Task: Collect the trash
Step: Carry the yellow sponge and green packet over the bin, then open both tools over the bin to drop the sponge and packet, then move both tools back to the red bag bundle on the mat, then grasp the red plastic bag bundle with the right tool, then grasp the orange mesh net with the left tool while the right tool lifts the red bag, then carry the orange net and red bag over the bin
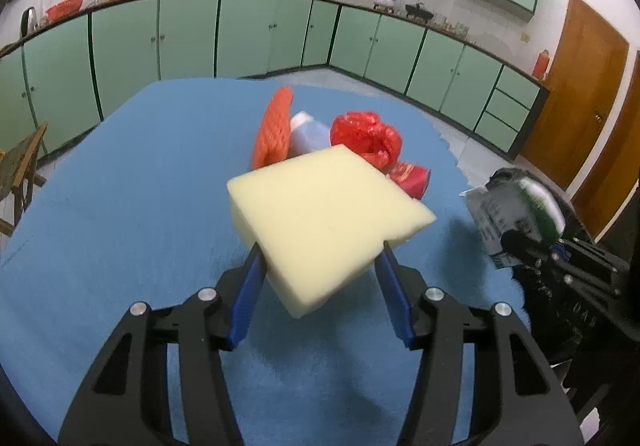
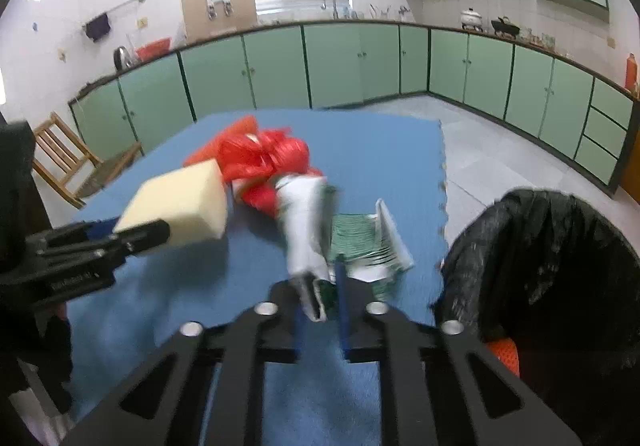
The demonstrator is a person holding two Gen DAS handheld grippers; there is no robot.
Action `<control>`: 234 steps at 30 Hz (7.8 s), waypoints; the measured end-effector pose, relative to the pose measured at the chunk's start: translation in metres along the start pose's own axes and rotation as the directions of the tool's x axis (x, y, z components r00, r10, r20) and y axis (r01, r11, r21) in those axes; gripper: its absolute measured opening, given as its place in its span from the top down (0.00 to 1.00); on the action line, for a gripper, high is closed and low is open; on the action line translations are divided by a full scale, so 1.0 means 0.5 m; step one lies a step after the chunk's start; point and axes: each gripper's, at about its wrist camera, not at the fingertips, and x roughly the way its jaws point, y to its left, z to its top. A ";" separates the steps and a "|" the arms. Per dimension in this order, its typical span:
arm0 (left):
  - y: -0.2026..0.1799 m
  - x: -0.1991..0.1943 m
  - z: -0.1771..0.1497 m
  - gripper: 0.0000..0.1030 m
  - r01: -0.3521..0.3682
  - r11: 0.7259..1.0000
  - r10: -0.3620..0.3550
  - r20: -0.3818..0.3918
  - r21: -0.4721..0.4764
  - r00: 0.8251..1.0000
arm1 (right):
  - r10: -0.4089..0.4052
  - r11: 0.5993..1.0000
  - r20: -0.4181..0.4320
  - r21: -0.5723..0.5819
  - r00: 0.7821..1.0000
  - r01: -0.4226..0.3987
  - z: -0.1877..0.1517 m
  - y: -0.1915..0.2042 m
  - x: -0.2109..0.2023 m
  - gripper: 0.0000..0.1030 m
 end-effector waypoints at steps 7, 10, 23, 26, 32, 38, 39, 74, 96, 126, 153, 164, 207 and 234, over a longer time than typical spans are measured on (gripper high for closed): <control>-0.027 -0.039 0.022 0.49 0.020 1.000 -0.022 0.051 0.023 0.998 | 0.036 0.999 0.049 0.026 0.998 -0.037 0.037 0.004 -0.040 0.93; -0.035 -0.053 0.030 0.49 0.022 0.999 -0.024 0.067 0.027 0.997 | 0.037 0.998 0.059 0.038 0.998 -0.039 0.045 -0.002 -0.055 0.93; -0.144 -0.093 0.068 0.49 0.093 0.989 -0.109 0.131 0.116 0.985 | -0.053 0.992 0.130 0.120 0.990 0.038 0.082 -0.072 -0.158 0.93; -0.182 -0.091 0.078 0.49 0.121 0.983 -0.141 0.139 0.141 0.980 | -0.093 0.986 0.139 0.148 0.986 0.072 0.086 -0.102 -0.184 0.93; -0.264 -0.075 0.089 0.49 0.192 0.965 -0.218 0.137 0.182 0.966 | -0.173 0.970 0.149 0.196 0.974 0.142 0.078 -0.168 -0.236 0.93; -0.356 -0.042 0.081 0.49 0.265 0.936 -0.295 0.104 0.233 0.950 | -0.264 0.944 0.133 0.240 0.955 0.228 0.051 -0.242 -0.281 0.93; -0.372 -0.033 0.083 0.49 0.274 0.931 -0.304 0.097 0.241 0.948 | -0.279 0.938 0.127 0.248 0.952 0.242 0.046 -0.255 -0.287 0.93; -0.580 0.201 0.027 0.39 0.442 0.842 -0.409 -0.168 0.308 0.897 | -0.411 0.837 -0.083 0.359 0.908 0.412 -0.091 -0.488 -0.238 0.70; -0.380 0.103 0.104 0.10 0.265 0.929 -0.279 0.021 0.260 0.960 | -0.459 0.830 0.028 0.369 0.888 0.418 -0.031 -0.398 -0.256 0.06; 0.106 -0.006 0.151 0.10 -0.170 0.983 0.156 0.179 0.066 0.971 | -0.148 0.980 0.116 0.148 0.982 0.131 0.137 -0.030 0.069 0.06; 0.173 0.038 0.154 0.10 -0.177 0.984 0.172 0.153 0.019 0.973 | 0.096 0.993 0.005 0.068 0.995 -0.096 0.164 0.053 0.217 0.90; 0.111 0.072 0.144 0.10 -0.111 0.992 0.103 0.117 0.060 0.988 | 0.111 0.988 0.067 0.104 0.991 -0.118 0.176 0.016 0.157 0.95; 0.081 0.198 0.143 0.57 -0.120 0.992 0.121 -0.041 0.038 0.992 | 0.048 0.984 0.052 0.170 0.998 -0.056 0.130 -0.059 0.141 0.70; -0.001 -0.004 0.177 0.91 -0.044 0.998 0.038 0.131 0.041 0.991 | 0.017 0.984 0.130 0.174 0.991 -0.039 0.153 -0.056 0.000 0.70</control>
